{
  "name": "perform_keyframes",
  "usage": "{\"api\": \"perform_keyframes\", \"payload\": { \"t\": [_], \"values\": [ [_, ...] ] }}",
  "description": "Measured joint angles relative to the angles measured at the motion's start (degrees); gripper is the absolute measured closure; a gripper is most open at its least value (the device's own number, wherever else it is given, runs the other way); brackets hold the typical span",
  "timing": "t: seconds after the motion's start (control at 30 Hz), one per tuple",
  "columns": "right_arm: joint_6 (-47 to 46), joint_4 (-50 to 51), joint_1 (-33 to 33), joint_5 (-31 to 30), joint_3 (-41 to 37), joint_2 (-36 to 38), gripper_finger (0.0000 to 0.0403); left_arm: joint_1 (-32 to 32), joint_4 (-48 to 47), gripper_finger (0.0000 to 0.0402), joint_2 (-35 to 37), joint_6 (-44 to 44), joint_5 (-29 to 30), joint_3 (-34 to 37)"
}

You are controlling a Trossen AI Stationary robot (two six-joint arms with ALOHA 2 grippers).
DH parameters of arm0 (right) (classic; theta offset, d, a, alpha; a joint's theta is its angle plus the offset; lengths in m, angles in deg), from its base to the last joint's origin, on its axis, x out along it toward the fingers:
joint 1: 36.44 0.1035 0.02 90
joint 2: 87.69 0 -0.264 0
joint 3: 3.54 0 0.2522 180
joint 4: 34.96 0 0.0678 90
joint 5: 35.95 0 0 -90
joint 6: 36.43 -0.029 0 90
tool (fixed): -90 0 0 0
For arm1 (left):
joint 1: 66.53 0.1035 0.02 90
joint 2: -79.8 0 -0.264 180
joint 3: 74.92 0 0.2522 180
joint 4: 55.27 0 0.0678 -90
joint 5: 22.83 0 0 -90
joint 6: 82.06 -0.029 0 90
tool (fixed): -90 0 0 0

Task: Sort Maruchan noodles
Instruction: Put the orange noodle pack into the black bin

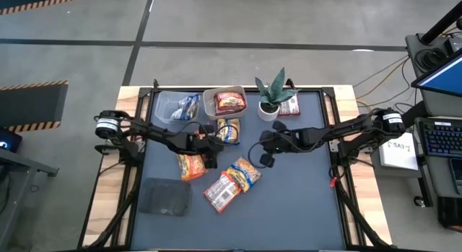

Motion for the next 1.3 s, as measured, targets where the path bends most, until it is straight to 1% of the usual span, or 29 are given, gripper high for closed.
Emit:
{"api": "perform_keyframes", "payload": {
  "t": [0.07, 0.1, 0.13, 0.3, 0.5, 0.57, 0.67, 0.77, 0.83, 0.9, 0.97, 1.0, 1.13, 1.23, 1.3],
  "values": [
    [1.1, -2.1, 0.0, 0.0, 0.0, 0.0, 0.0390, 0.0, -0.1, 0.0369, 0.1, 0.5, -0.2, 0.1],
    [1.6, -3.5, 0.0, 0.0, 0.0, 0.0, 0.0390, 0.1, 0.0, 0.0384, 0.2, 1.0, -1.0, 0.1],
    [2.3, -5.1, 0.0, 0.0, 0.0, 0.0, 0.0390, 0.2, 0.4, 0.0391, 0.4, 1.5, -2.0, 0.2],
    [7.1, -14.6, 0.0, 0.6, 0.0, -1.4, 0.0390, -0.2, 0.2, 0.0400, 2.2, 1.3, -7.6, 0.4],
    [9.3, -23.2, 0.0, 0.7, 0.0, -5.7, 0.0385, -0.4, 0.9, 0.0401, 7.2, 0.7, -8.2, 0.7],
    [9.3, -25.1, 0.0, 0.7, 0.0, -7.5, 0.0373, -0.6, 1.3, 0.0401, 9.4, 0.2, -8.6, 0.8],
    [9.4, -28.0, 0.0, 0.7, 0.5, -10.9, 0.0344, -0.8, 1.1, 0.0401, 13.1, -1.1, -9.8, 0.9],
    [9.7, -29.1, 0.0, 0.7, 2.4, -14.4, 0.0306, -0.9, -4.5, 0.0401, 16.9, -1.9, -10.6, 0.9],
    [7.0, -29.0, -0.1, 0.6, 4.2, -16.5, 0.0284, -0.8, -10.4, 0.0401, 19.1, -1.4, -10.6, 0.9],
    [2.1, -29.1, -0.5, 0.8, 6.4, -18.6, 0.0266, -0.8, -16.4, 0.0401, 20.5, 1.0, -10.6, 0.9],
    [-2.3, -28.9, -1.0, 2.6, 8.4, -20.6, 0.0252, -0.8, -19.7, 0.0401, 21.4, 3.4, -10.5, 1.2],
    [-3.9, -29.0, -1.4, 4.4, 9.3, -21.7, 0.0246, -0.8, -20.8, 0.0401, 21.7, 4.2, -10.5, 1.5],
    [-9.9, -29.0, -2.7, 11.5, 12.8, -25.0, 0.0226, -0.8, -18.6, 0.0401, 21.7, 5.2, -9.3, 4.9],
    [-13.2, -28.9, -3.5, 15.5, 14.6, -26.4, 0.0211, -0.7, -13.2, 0.0401, 20.9, 5.5, -5.3, 8.3],
    [-14.3, -28.4, -3.9, 17.2, 15.1, -26.6, 0.0203, -0.6, -9.9, 0.0401, 20.4, 5.6, -4.7, 10.3]
  ]
}}
